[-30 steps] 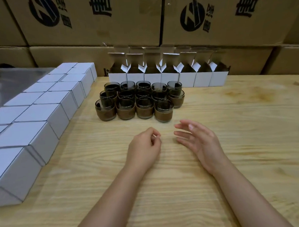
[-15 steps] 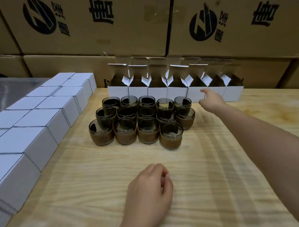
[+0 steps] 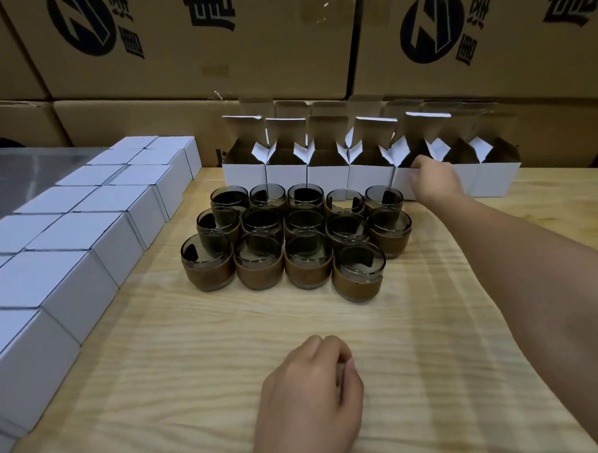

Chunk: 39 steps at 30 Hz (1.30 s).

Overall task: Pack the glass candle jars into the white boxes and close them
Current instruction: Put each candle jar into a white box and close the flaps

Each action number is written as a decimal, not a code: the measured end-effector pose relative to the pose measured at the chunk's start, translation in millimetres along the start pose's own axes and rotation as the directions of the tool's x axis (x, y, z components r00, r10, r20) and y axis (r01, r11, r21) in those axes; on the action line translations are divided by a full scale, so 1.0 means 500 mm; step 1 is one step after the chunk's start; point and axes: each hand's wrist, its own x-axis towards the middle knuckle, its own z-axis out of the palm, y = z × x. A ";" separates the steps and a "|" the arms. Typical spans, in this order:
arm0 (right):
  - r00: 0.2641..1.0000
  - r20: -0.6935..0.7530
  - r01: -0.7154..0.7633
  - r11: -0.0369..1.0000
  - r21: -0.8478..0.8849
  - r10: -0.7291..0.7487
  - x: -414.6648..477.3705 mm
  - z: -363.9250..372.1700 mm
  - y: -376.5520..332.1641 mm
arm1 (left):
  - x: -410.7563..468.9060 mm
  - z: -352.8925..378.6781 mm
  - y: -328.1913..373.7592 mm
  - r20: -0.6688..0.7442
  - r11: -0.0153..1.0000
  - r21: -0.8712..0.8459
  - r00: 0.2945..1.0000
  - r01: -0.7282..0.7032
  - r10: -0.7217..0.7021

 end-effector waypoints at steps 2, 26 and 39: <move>0.998 -0.052 0.018 1.000 0.006 -0.018 -0.019 -0.010 0.000 | -0.002 0.000 -0.004 0.024 0.999 -0.024 0.999 0.022 -0.021; 0.896 -0.408 0.193 0.981 0.006 -0.174 -0.653 -0.169 -0.081 | -0.002 -0.024 0.015 0.032 0.926 -0.374 0.998 0.056 -0.048; 0.889 -0.399 0.281 0.956 0.088 -0.225 -0.677 -0.138 -0.116 | 0.004 -0.025 0.017 0.078 0.886 -0.451 0.994 0.104 -0.077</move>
